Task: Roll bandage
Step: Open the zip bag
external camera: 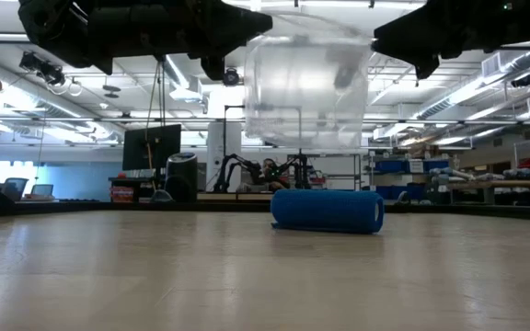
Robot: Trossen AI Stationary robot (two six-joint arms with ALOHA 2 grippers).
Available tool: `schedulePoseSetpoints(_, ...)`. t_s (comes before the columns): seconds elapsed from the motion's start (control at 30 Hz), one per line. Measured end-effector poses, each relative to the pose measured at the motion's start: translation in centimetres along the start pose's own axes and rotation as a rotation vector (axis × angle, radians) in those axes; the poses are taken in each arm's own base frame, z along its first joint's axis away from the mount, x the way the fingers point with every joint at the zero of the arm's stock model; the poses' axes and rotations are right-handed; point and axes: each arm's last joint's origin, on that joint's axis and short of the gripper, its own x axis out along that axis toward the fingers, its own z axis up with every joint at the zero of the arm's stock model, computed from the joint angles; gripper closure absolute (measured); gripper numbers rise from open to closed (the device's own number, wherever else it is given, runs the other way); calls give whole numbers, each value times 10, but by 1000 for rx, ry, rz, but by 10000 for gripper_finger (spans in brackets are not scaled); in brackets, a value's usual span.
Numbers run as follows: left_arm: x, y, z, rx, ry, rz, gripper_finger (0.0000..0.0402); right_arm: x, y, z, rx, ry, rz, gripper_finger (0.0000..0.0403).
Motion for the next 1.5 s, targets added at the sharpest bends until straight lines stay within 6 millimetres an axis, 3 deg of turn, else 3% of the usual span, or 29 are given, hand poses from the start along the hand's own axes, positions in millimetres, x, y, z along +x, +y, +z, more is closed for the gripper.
schedulePoseSetpoints(0.4,0,0,1,-2,-13,-2,399,-2,4,-1,21,4,7,270)
schedulePoseSetpoints(0.5,0,0,2,-6,-17,-2,399,1,6,-1,2,1,29,299)
schedulePoseSetpoints(0.63,0,0,2,-20,-23,-2,399,8,9,-5,-37,-7,53,376)
schedulePoseSetpoints(0.7,0,0,2,-27,-21,-3,399,14,12,-7,-55,-12,72,393)
schedulePoseSetpoints(1.03,0,1,-3,-106,27,46,392,42,24,-3,-180,29,86,400)
schedulePoseSetpoints(1.5,0,2,-2,-180,20,49,326,26,18,8,-292,55,41,402)
